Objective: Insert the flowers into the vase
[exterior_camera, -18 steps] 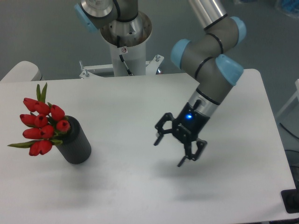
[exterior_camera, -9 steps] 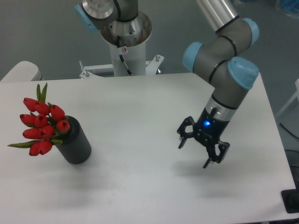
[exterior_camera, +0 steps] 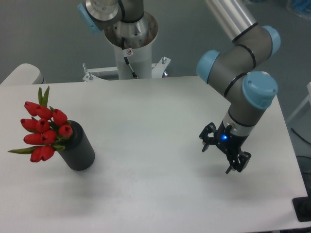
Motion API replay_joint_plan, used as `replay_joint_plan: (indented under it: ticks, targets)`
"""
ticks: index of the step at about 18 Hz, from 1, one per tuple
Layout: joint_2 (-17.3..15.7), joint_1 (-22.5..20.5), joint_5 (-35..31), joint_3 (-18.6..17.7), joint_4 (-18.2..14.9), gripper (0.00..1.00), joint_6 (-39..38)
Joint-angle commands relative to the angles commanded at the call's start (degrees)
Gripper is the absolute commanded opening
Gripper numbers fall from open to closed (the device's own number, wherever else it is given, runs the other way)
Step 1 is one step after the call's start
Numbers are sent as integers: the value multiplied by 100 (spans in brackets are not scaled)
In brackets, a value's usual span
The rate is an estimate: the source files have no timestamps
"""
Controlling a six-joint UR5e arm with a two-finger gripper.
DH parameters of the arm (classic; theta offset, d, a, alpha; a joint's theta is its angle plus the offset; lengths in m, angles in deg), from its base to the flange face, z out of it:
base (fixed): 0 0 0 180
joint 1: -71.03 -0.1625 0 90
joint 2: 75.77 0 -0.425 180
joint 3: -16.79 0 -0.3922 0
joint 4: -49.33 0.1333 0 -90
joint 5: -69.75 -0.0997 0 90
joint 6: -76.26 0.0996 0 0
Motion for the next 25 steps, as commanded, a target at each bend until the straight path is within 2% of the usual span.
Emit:
replay_joint_plan:
  ticks: [12,15,25]
  targets:
    - [290,228,-282,211,-36,100,70]
    - [431,334,-686,299,-36,100,79]
    - [457,334,-722,335,-80,100,404]
